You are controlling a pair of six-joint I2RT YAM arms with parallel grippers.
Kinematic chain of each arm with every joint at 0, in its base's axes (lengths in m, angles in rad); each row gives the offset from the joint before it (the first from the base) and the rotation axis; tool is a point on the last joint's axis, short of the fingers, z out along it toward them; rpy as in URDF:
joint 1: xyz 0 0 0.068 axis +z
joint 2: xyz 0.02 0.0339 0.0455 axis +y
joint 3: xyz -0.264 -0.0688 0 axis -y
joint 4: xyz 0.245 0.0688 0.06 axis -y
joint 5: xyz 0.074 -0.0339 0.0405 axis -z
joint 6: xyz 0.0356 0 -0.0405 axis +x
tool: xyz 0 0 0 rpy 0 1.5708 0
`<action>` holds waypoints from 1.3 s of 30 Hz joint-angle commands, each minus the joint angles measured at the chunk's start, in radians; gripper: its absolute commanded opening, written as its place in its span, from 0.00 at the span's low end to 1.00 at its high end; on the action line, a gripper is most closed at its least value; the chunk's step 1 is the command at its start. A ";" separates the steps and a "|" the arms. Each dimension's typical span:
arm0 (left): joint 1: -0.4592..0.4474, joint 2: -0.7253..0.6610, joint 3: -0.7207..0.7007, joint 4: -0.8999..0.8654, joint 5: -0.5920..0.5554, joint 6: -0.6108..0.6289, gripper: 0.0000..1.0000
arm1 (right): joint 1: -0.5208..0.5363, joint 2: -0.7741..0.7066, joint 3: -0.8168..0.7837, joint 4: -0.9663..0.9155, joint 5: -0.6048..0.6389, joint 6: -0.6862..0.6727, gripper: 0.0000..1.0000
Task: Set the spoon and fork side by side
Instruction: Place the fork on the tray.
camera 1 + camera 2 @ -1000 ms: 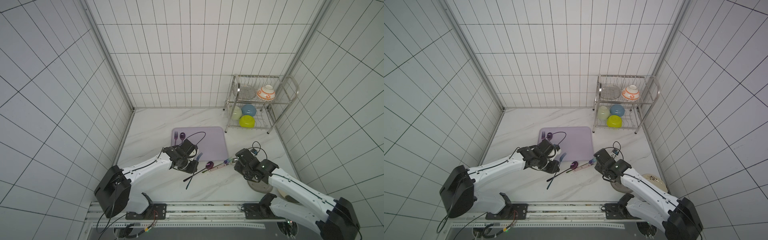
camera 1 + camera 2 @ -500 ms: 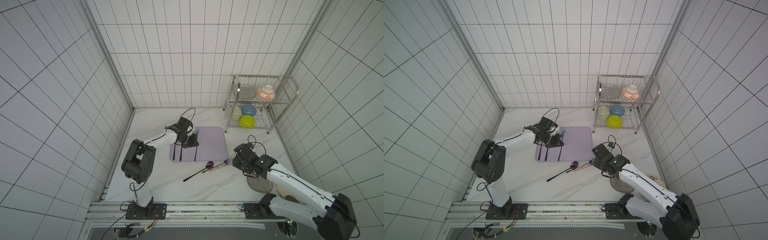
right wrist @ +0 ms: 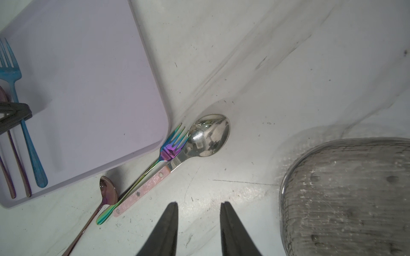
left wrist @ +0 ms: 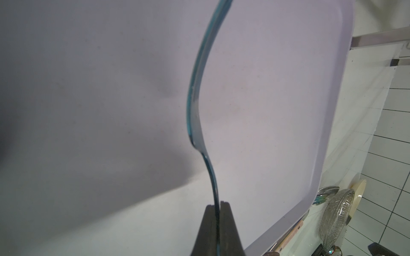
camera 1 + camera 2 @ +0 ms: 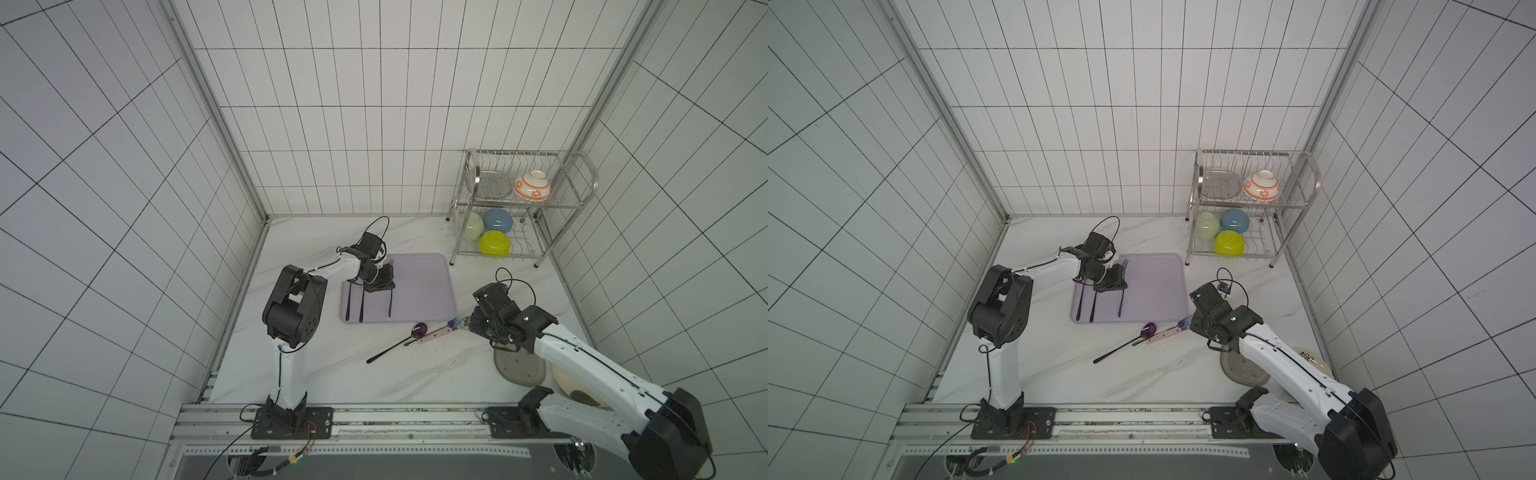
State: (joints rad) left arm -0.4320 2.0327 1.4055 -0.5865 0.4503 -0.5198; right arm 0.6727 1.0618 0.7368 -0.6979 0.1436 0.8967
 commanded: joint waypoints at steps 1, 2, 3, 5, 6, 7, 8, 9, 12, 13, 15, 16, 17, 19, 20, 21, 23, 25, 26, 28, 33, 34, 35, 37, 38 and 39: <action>0.000 0.019 0.002 0.002 -0.028 0.001 0.00 | -0.019 -0.009 -0.001 -0.017 -0.019 -0.030 0.35; -0.001 0.017 -0.005 0.002 -0.029 0.001 0.00 | -0.021 -0.006 -0.002 -0.015 -0.023 -0.031 0.35; -0.002 0.015 -0.016 0.006 -0.032 0.000 0.00 | -0.025 -0.004 -0.001 -0.015 -0.026 -0.032 0.35; -0.002 0.011 -0.031 0.016 -0.038 -0.002 0.00 | -0.029 0.000 -0.001 -0.013 -0.032 -0.032 0.35; -0.002 0.012 -0.036 0.018 -0.041 -0.002 0.00 | -0.031 0.000 -0.001 -0.012 -0.034 -0.032 0.35; -0.002 0.015 -0.037 0.019 -0.043 -0.003 0.00 | -0.032 0.001 -0.002 -0.011 -0.035 -0.032 0.35; -0.002 0.017 -0.037 0.019 -0.045 -0.002 0.00 | -0.033 0.002 -0.002 -0.009 -0.036 -0.033 0.35; -0.001 0.020 -0.036 0.019 -0.045 -0.002 0.00 | -0.034 0.003 -0.001 -0.009 -0.038 -0.032 0.35; -0.002 0.026 -0.037 0.017 -0.049 0.002 0.02 | -0.037 0.006 -0.001 -0.009 -0.042 -0.032 0.35; -0.002 0.026 -0.039 0.015 -0.052 0.004 0.04 | -0.037 0.004 -0.001 -0.009 -0.042 -0.033 0.35; -0.002 0.024 -0.042 0.012 -0.056 0.006 0.08 | -0.039 0.004 -0.002 -0.009 -0.043 -0.032 0.35; -0.001 0.022 -0.045 0.011 -0.059 0.007 0.09 | -0.038 0.004 -0.002 -0.009 -0.044 -0.032 0.35; -0.001 0.018 -0.048 0.012 -0.060 0.006 0.11 | -0.038 0.004 -0.003 -0.008 -0.044 -0.032 0.35; -0.001 0.013 -0.052 0.010 -0.062 0.007 0.14 | -0.039 0.002 -0.004 -0.008 -0.043 -0.033 0.35; -0.001 0.009 -0.056 0.011 -0.064 0.008 0.17 | -0.039 0.000 -0.005 -0.008 -0.042 -0.032 0.35; -0.002 0.007 -0.058 0.011 -0.066 0.009 0.19 | -0.039 0.000 -0.006 -0.009 -0.042 -0.032 0.35; -0.001 0.000 -0.062 0.009 -0.069 0.013 0.21 | -0.040 0.002 -0.008 -0.008 -0.042 -0.032 0.35; 0.000 -0.007 -0.063 0.005 -0.075 0.018 0.22 | -0.040 0.001 -0.010 -0.005 -0.044 -0.030 0.35; -0.001 -0.011 -0.065 0.004 -0.078 0.020 0.23 | -0.041 0.002 -0.010 -0.005 -0.045 -0.029 0.35; -0.001 -0.018 -0.067 -0.001 -0.086 0.024 0.23 | -0.039 0.002 -0.011 -0.004 -0.047 -0.027 0.35; -0.003 -0.038 -0.070 -0.011 -0.092 0.029 0.32 | -0.040 -0.004 -0.016 -0.005 -0.047 -0.019 0.35; -0.005 -0.047 -0.070 -0.013 -0.096 0.029 0.35 | -0.040 -0.006 -0.017 -0.004 -0.047 -0.018 0.35; -0.008 -0.056 -0.071 -0.015 -0.102 0.028 0.38 | -0.041 -0.008 -0.018 -0.005 -0.047 -0.018 0.35; -0.026 -0.081 -0.070 -0.021 -0.125 0.025 0.43 | -0.041 -0.012 -0.020 -0.004 -0.044 -0.015 0.35; -0.038 -0.092 -0.068 -0.028 -0.142 0.023 0.44 | -0.041 -0.014 -0.020 -0.004 -0.043 -0.014 0.35; -0.047 -0.100 -0.064 -0.036 -0.162 0.022 0.45 | -0.041 -0.017 -0.021 -0.004 -0.041 -0.014 0.35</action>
State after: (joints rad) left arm -0.4484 1.9820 1.3437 -0.6044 0.3489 -0.5056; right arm 0.6407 1.0603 0.7307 -0.6964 0.0925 0.8757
